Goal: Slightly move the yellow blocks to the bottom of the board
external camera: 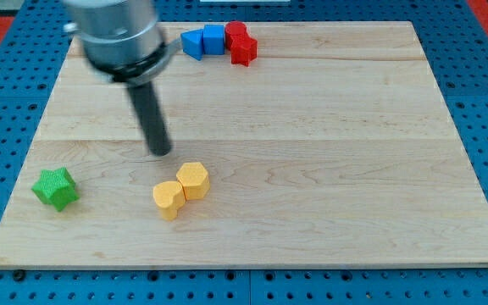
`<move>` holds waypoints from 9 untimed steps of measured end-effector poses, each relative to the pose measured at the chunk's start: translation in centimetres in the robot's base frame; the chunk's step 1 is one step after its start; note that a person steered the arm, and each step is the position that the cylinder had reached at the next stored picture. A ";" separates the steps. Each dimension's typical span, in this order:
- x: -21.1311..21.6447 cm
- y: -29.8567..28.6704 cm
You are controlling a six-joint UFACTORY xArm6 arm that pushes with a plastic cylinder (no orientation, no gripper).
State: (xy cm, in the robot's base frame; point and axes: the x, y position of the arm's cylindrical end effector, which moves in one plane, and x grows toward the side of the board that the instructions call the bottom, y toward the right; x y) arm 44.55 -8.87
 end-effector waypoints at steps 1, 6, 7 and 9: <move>-0.3 5.5; 6.8 2.6; 6.8 2.2; 14.7 3.0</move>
State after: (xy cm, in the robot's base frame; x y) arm 59.27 -5.82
